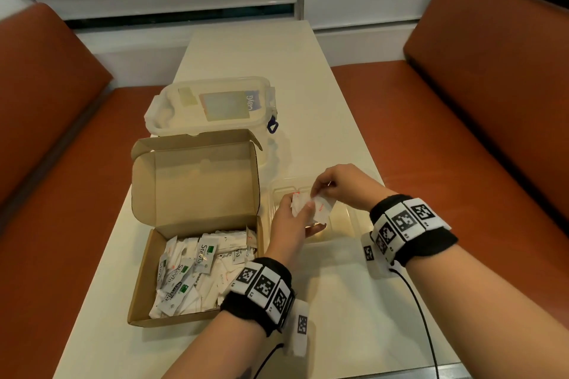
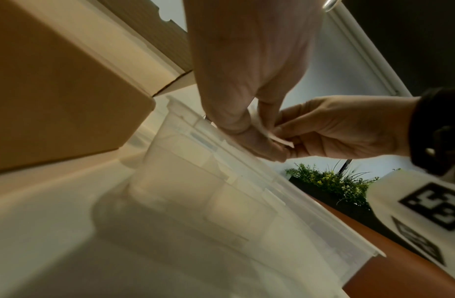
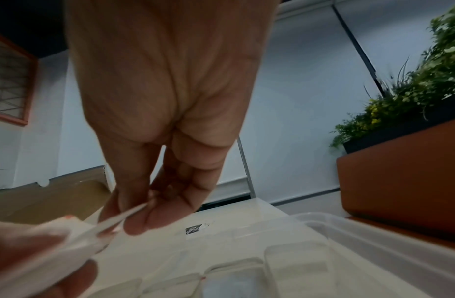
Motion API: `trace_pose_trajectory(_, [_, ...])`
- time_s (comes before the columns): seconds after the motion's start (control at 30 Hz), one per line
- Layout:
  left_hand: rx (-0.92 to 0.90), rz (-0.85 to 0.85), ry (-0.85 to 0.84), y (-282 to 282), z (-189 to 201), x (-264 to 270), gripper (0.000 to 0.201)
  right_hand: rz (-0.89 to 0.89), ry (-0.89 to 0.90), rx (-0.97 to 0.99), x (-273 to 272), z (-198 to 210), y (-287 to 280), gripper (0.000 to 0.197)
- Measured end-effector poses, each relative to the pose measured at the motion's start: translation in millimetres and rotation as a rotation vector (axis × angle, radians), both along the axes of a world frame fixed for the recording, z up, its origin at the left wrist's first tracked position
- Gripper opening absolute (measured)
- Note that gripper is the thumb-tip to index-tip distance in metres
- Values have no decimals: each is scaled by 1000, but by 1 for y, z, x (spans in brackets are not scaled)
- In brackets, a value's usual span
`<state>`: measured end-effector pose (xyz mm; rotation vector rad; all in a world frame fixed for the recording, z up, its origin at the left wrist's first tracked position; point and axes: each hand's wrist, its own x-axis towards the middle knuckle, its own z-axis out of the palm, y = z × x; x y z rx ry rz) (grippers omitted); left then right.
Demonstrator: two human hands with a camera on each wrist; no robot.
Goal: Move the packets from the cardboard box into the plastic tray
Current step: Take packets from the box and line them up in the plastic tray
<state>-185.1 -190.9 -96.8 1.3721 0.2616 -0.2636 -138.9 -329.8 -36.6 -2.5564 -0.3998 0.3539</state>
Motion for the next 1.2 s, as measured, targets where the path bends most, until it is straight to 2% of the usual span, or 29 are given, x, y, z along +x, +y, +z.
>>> trace_pose_trajectory(0.07, [27,18,-13,-1,-2,0,39,-58,-13,57,0,-3,3,19])
trace_pose_trajectory(0.17, [41,103,-62,0,-3,1,33,-245,17,270,-7,-14,2,20])
trace_pose_trajectory(0.23, [12,165,-71,1,-3,1,31,-332,97,339,-13,-22,0,26])
trace_pose_trajectory(0.33, [-19,177,-68,0,-3,0,32,-340,211,402,-21,-32,0,20])
trace_pose_trajectory(0.57, [-86,163,-82,-2,0,-4,29,-404,100,497,-11,-23,4,17])
trace_pose_trajectory(0.67, [-82,173,-47,0,-1,-3,33,-407,-7,340,4,-9,-3,4])
trace_pose_trajectory(0.8, [-73,162,-15,1,1,-2,35,-225,-1,-133,27,4,-6,18])
trace_pose_trajectory(0.9, [-62,144,-17,0,2,-2,35,-159,35,-365,35,0,-2,21])
trace_pose_trajectory(1.03, [-79,118,-34,1,2,-4,26,-119,55,-519,36,-6,4,16])
trace_pose_trajectory(1.2, [-82,109,-14,2,5,-4,21,-111,28,-560,40,-9,7,22])
